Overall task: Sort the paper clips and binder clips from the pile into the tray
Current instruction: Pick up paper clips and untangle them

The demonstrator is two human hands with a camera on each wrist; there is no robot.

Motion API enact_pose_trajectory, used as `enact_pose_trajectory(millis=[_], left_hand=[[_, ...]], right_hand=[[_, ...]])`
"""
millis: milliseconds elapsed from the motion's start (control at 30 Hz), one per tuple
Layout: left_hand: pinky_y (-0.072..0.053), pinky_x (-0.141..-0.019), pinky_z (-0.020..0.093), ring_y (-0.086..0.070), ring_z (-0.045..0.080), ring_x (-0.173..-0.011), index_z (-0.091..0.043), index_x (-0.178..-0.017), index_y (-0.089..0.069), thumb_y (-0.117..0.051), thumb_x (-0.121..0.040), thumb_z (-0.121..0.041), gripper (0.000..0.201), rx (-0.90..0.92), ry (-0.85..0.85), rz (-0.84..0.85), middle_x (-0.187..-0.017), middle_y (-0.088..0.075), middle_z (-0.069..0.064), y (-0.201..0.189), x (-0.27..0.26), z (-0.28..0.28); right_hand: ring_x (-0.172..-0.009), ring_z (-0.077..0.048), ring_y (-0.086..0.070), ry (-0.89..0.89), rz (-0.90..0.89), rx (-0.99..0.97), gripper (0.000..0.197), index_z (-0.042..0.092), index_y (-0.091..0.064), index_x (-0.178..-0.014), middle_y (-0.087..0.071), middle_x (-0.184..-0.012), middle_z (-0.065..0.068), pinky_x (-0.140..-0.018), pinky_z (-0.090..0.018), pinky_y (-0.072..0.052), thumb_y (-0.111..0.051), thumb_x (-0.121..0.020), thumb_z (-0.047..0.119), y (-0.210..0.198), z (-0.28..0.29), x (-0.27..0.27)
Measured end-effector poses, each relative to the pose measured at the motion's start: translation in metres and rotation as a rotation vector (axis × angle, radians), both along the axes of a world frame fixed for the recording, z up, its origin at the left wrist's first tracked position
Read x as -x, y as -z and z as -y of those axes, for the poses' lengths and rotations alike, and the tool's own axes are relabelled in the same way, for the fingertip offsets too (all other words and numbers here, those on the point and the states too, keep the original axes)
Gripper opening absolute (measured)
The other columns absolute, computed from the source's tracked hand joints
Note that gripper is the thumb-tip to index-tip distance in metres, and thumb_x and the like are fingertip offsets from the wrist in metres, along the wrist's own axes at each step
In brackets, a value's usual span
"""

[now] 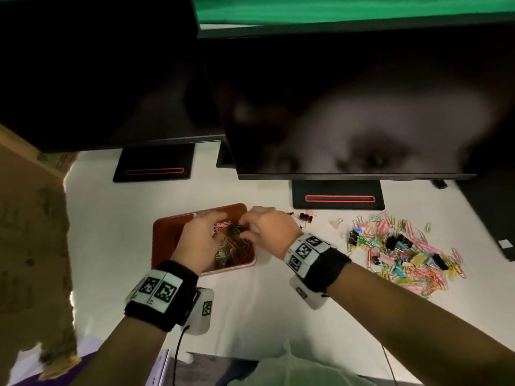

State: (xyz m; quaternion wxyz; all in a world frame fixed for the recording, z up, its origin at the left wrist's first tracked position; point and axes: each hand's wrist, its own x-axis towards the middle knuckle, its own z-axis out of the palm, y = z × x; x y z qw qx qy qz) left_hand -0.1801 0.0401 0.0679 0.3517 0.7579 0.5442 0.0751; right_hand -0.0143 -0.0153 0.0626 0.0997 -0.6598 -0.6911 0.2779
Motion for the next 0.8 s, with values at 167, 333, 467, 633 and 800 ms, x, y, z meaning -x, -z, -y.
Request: enact_pose_trajectory(millis=[167,333,467,633,800], left_hand=[[-0.05,-0.078,0.013,-0.063,0.005,-0.086,-0.019,-0.104,-0.065,-0.066,-0.081,-0.007,0.026,-0.012,0.241,0.225,-0.099,-0.06,-0.007,-0.011,-0.048,0.03],[-0.046,-0.07,0.015,-0.058,0.009,-0.077,-0.018,-0.099,-0.063,-0.067,-0.08,-0.015,0.019,0.1,0.479,0.122,-0.093,-0.055,-0.007,0.029,-0.107,0.071],[-0.046,-0.076,0.023,-0.055,0.013,-0.078,-0.015,-0.1,-0.06,-0.067,-0.081,-0.021,0.021,0.162,0.57,-0.096,-0.099,-0.053,-0.001,0.068,-0.128,0.094],[-0.046,-0.087,0.029,-0.054,0.019,-0.093,-0.01,-0.101,-0.059,-0.061,-0.085,-0.018,0.018,0.134,0.613,-0.258,-0.109,-0.05,0.006,0.089,-0.136,0.106],[-0.044,-0.088,0.026,-0.054,0.02,-0.097,-0.006,-0.097,-0.059,-0.053,-0.09,-0.009,0.01,0.101,0.639,-0.345,-0.11,-0.051,0.008,0.094,-0.145,0.109]], right_hand=[[-0.105,-0.017,-0.057,0.159,0.034,0.067,0.032,0.027,-0.057,-0.119,-0.056,-0.119,0.004,-0.082,-0.03,-0.047,-0.055,-0.09,0.04,0.016,0.062,-0.071],[-0.094,-0.013,-0.059,0.216,0.136,0.311,0.035,0.024,-0.055,-0.119,-0.061,-0.114,0.002,-0.082,-0.029,-0.052,-0.061,-0.087,0.036,0.032,0.136,-0.136],[-0.097,-0.017,-0.06,0.264,0.156,0.418,0.038,0.024,-0.054,-0.118,-0.06,-0.117,0.002,-0.079,-0.027,-0.05,-0.062,-0.085,0.04,0.047,0.179,-0.153],[-0.092,-0.023,-0.059,0.272,0.169,0.395,0.022,0.016,-0.057,-0.107,-0.06,-0.11,-0.005,-0.078,-0.031,-0.049,-0.053,-0.092,0.032,0.067,0.189,-0.154],[-0.091,-0.023,-0.059,0.209,0.143,0.391,0.013,0.015,-0.061,-0.096,-0.061,-0.101,-0.004,-0.078,-0.033,-0.052,-0.049,-0.091,0.016,0.077,0.184,-0.163]])
